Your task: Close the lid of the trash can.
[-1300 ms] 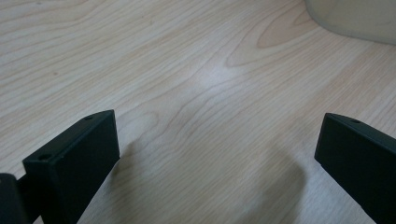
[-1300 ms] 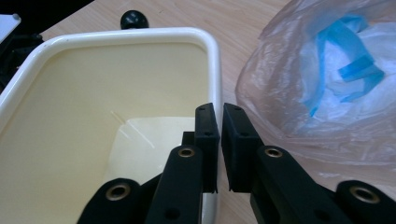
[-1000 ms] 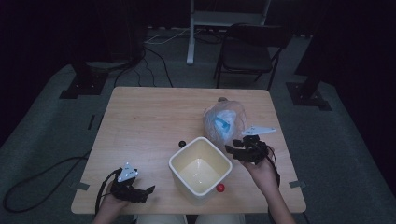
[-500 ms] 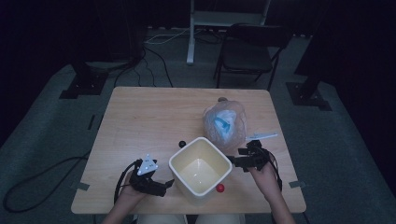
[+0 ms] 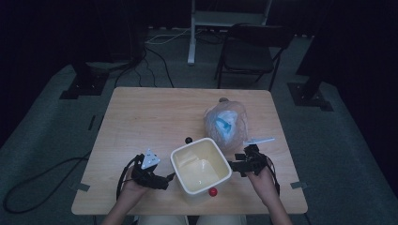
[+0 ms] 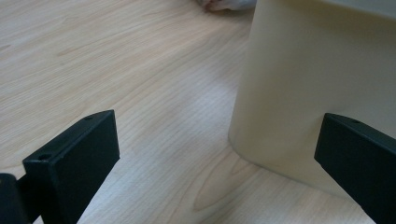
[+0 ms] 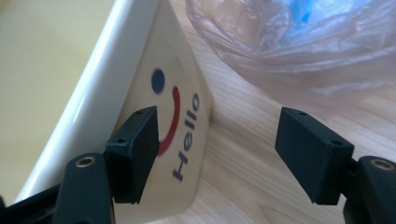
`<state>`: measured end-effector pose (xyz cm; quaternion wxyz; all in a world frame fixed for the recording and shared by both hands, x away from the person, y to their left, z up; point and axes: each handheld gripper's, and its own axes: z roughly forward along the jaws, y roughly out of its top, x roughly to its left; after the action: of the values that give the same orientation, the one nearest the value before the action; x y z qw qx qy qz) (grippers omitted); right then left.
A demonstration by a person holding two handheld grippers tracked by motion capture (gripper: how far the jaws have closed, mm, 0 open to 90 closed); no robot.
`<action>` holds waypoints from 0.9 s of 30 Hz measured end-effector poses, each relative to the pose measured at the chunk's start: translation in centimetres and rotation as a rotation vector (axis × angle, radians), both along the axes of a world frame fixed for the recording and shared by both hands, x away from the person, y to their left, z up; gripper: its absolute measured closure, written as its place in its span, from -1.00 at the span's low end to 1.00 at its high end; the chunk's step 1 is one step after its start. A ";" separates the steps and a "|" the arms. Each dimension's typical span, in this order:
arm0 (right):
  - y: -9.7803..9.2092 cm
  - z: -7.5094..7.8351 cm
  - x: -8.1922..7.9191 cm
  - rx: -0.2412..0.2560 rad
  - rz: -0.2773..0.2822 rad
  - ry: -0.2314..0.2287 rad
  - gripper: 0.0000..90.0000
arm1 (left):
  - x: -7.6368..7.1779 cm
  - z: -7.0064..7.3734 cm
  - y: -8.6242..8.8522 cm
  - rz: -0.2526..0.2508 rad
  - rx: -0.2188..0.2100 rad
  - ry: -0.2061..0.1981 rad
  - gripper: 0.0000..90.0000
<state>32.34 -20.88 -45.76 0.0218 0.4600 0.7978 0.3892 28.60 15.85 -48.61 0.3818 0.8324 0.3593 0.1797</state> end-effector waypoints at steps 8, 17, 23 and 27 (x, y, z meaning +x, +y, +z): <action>0.4 -0.3 0.4 0.031 -0.012 0.021 -0.30 | 0.9 0.3 -0.1 0.034 0.041 -0.023 -0.99; 0.6 -0.2 1.4 0.042 -0.040 0.019 -0.29 | 3.2 0.4 -0.2 0.060 0.043 -0.019 -0.99; 0.8 -0.1 2.0 0.044 -0.050 0.029 -0.29 | 4.8 0.6 -0.1 0.077 0.061 -0.014 -0.99; 0.9 -0.2 2.1 0.049 -0.053 0.032 -0.30 | 5.3 0.7 -0.1 0.080 0.069 -0.013 -0.99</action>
<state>34.44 -20.01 -45.93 0.0082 0.4873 0.7760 0.4004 33.92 15.77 -47.91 0.3477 0.8289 0.3832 0.2124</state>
